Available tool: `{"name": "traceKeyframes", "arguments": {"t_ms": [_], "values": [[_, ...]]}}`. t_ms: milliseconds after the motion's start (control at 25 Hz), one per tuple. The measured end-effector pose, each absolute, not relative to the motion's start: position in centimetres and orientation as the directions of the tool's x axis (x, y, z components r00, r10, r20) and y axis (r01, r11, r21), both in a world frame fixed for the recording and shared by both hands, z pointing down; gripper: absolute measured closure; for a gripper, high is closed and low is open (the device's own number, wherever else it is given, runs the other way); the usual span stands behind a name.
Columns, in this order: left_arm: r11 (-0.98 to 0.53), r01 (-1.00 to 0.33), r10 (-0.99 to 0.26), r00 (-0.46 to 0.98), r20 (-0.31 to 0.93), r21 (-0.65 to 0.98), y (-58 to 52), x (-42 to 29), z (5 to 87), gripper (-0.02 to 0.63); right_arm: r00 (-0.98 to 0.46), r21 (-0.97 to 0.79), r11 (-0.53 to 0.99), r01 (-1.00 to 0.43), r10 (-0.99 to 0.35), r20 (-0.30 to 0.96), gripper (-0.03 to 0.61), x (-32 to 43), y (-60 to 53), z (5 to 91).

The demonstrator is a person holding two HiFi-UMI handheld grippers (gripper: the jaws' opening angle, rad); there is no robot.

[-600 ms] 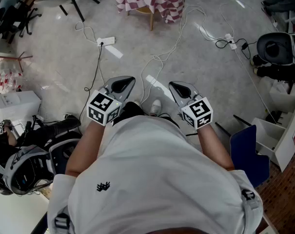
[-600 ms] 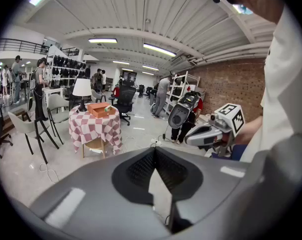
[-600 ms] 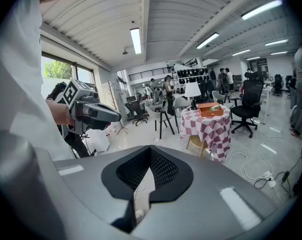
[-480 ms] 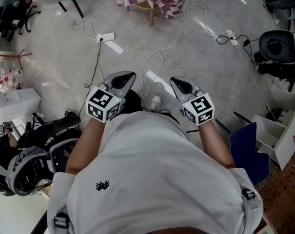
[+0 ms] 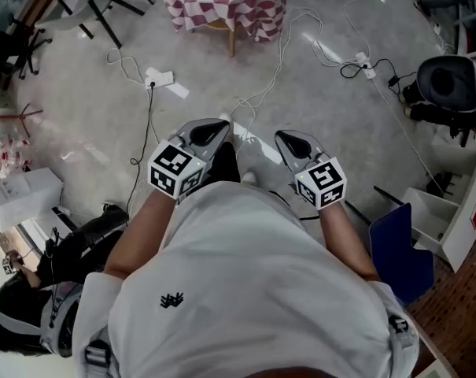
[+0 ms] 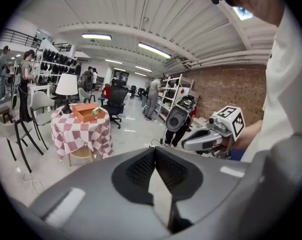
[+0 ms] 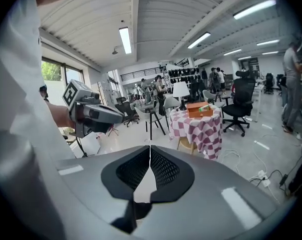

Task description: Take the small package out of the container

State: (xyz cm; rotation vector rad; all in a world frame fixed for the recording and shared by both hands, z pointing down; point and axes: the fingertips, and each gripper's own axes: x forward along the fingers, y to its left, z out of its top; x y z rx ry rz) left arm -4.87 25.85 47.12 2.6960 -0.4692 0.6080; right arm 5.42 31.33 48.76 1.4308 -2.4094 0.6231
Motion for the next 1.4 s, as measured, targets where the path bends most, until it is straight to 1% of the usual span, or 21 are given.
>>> {"name": "traceKeyframes", "arguments": {"t_ms": [200, 280, 360, 520, 640, 840, 1080, 1240, 1400], "values": [[-0.902, -0.336, -0.203, 0.883, 0.423, 0.271, 18.4, -2.1, 46.8, 0.553, -0.417, -0.192, 0.372, -0.908, -0.773, 0.477, 0.575, 7.2, 25.2, 48.3], [-0.910, -0.312, -0.180, 0.892, 0.414, 0.275, 15.4, -1.4, 46.3, 0.535, -0.401, -0.178, 0.361, -0.915, -0.773, 0.491, 0.574, 7.6, 22.1, 48.0], [-0.915, -0.290, -0.161, 0.899, 0.407, 0.279, 12.2, -0.9, 45.8, 0.532, -0.393, -0.170, 0.358, -0.918, -0.768, 0.505, 0.563, 8.0, 18.6, 47.7], [-0.926, -0.264, -0.140, 0.904, 0.404, 0.271, 5.9, -0.8, 45.4, 0.534, -0.367, -0.148, 0.342, -0.928, -0.774, 0.515, 0.563, 8.6, 11.6, 47.0], [-0.927, -0.268, -0.144, 0.900, 0.411, 0.263, 2.1, -1.6, 45.6, 0.534, -0.357, -0.124, 0.344, -0.931, -0.778, 0.517, 0.563, 8.8, 7.3, 46.7], [-0.906, -0.320, -0.195, 0.896, 0.400, 0.275, -2.0, -2.9, 45.3, 0.534, -0.387, -0.101, 0.396, -0.913, -0.758, 0.525, 0.563, 9.0, 1.7, 46.3], [-0.838, -0.448, -0.298, 0.855, 0.425, 0.312, -7.3, -4.3, 46.8, 0.534, -0.440, -0.079, 0.472, -0.878, -0.731, 0.522, 0.563, 11.1, -5.2, 46.6], [-0.820, -0.500, -0.354, 0.826, 0.439, 0.279, -10.7, -3.2, 47.0, 0.534, -0.491, -0.046, 0.556, -0.830, -0.688, 0.535, 0.563, 14.0, -10.4, 48.1], [-0.758, -0.593, -0.448, 0.777, 0.442, 0.274, -14.5, -1.2, 46.4, 0.534, -0.551, 0.006, 0.669, -0.743, -0.617, 0.562, 0.563, 17.3, -16.2, 48.8]]}}
